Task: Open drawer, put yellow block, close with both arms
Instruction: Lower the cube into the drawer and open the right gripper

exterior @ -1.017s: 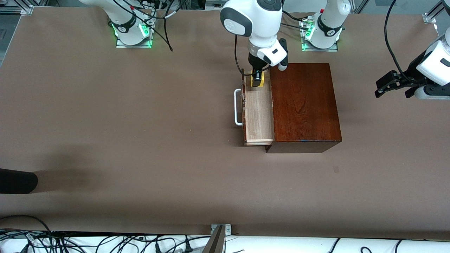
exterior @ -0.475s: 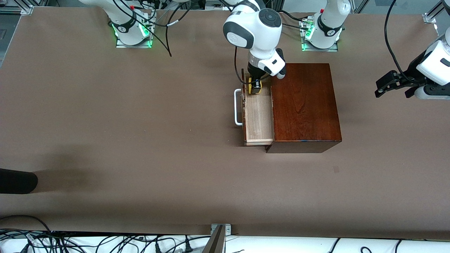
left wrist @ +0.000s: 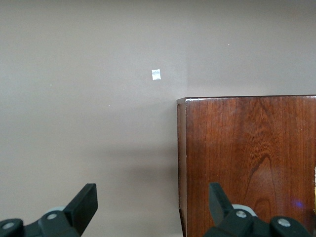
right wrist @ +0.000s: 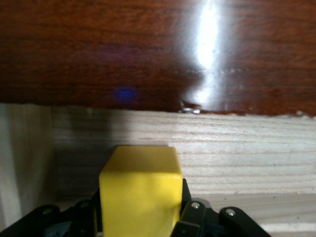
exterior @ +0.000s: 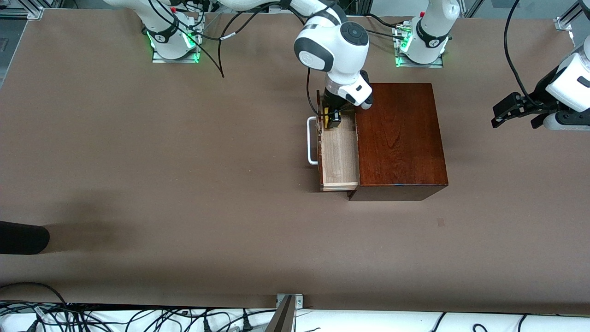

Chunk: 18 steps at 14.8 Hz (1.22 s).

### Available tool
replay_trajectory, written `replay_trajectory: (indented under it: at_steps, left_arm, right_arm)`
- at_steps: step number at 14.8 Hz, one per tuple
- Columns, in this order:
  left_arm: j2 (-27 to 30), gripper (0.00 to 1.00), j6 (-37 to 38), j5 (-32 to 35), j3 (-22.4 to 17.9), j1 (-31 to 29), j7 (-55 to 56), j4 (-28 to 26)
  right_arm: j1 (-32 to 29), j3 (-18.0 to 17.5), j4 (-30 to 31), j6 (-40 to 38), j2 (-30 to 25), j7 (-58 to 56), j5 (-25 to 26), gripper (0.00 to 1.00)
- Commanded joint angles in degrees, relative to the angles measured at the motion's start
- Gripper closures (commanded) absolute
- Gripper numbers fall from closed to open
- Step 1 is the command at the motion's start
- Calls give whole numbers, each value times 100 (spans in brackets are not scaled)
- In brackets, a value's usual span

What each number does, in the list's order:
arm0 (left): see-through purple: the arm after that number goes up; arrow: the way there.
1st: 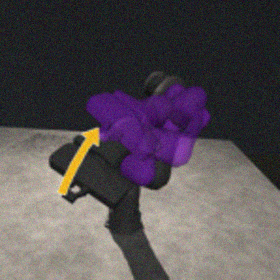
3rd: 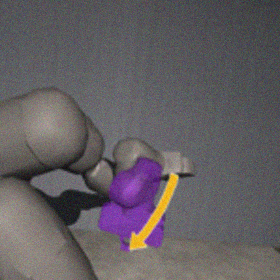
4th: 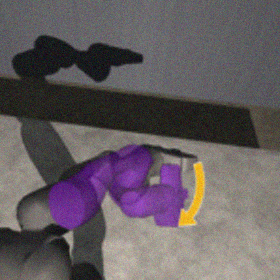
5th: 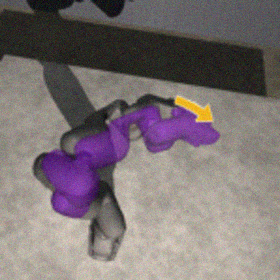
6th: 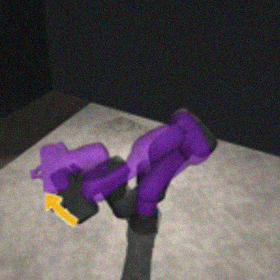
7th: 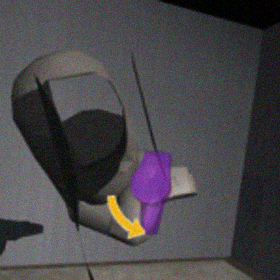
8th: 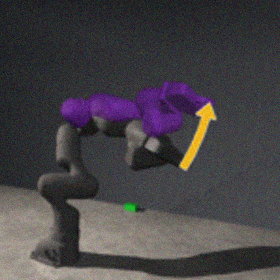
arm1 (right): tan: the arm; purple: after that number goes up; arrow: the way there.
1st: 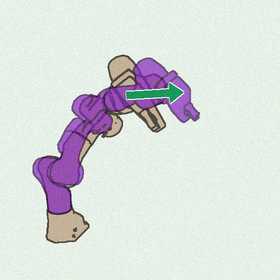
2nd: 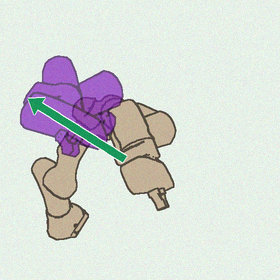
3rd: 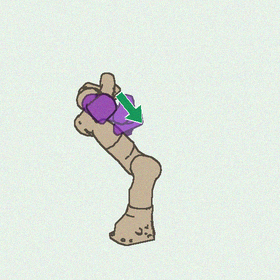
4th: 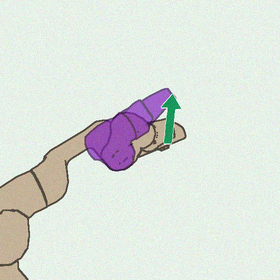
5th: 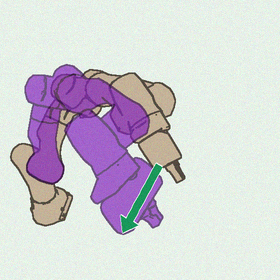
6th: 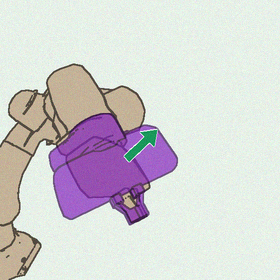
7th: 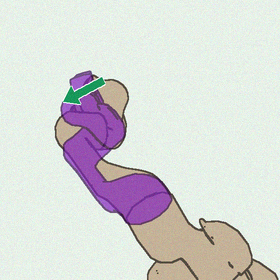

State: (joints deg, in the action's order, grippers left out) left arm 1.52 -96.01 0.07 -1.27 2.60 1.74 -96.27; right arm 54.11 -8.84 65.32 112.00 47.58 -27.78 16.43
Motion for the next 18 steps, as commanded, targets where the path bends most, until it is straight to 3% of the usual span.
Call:
replay_trajectory:
  at_steps: [1, 5, 6, 7, 11, 18]
  left_arm:
    - [50, 0, 91, 107, 31, -5, -113, 38]
    - [50, 0, 91, 107, 31, -5, -113, 38]
    - [50, 0, 91, 107, 31, -5, -113, 38]
    - [50, 0, 91, 107, 31, 3, -113, 38]
    - [50, 0, 91, 98, 31, 3, -113, 38]
    - [50, 0, 91, 72, 31, 30, -104, 47]
  right_arm:
    - [55, 40, -186, 59, 164, -79, 106, 100]
    - [20, 49, -186, 120, 216, -140, 220, 100]
    - [-6, 49, -195, 120, 208, -175, 220, 41]
    - [-15, 58, -230, 129, 182, -140, 211, 0]
    - [-120, 76, -248, 59, 24, -96, 158, 0]
    - [-699, 84, -248, 33, -801, -61, -228, 0]
